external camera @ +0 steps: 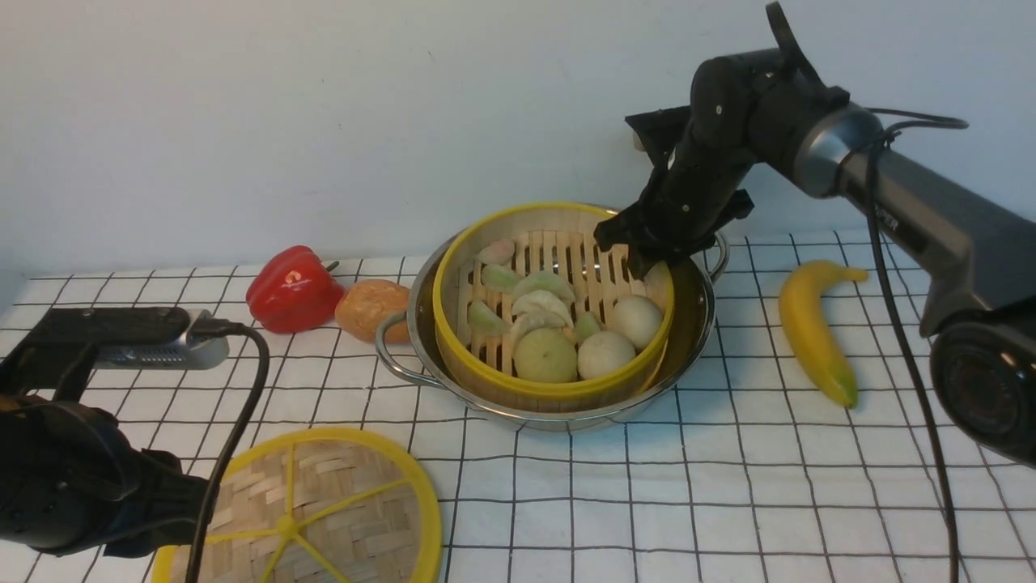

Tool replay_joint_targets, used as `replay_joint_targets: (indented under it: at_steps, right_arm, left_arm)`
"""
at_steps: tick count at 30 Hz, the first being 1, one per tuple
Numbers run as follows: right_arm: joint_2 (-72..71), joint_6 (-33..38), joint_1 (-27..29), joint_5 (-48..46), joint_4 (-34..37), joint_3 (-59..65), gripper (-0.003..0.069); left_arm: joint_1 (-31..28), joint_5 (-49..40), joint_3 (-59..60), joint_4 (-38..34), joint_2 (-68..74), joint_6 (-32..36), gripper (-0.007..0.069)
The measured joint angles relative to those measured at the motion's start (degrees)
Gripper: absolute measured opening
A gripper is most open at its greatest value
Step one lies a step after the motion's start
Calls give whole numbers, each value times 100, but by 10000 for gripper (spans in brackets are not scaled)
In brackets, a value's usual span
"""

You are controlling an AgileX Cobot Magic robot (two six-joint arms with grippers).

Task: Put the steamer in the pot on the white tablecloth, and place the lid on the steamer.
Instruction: 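Place the bamboo steamer basket of food into the steel pot with the right gripper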

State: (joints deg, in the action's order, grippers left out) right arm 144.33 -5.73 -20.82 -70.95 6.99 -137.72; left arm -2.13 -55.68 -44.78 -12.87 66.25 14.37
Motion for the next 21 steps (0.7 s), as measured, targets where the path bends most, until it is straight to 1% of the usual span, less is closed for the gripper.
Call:
replay_joint_targets:
  at_steps: [4,10,13,16,18,19,20,21]
  right_arm:
    - [-31,-90,96,12,25,0,245]
    - [-95,-181,204,3,129,0,199]
    - [-95,-147,204,3,213,0,189]
    - [-95,-107,214,13,320,0,192]
    - [-106,-4,222,13,366,0,216]
    - [-106,-4,222,13,366,0,216]
    - [-137,6,224,13,372,0,238]
    - [-145,11,224,13,382,0,244]
  left_arm:
    - [0,0,0,0,0,0,243]
    - [0,0,0,0,0,0,243]
    - [0,0,0,0,0,0,243]
    - [0,0,0,-5,0,0,243]
    - [0,0,0,-5,0,0,243]
    - [0,0,0,-5,0,0,243]
    - [0,0,0,-5,0,0,243]
    - [0,0,0,-5,0,0,243]
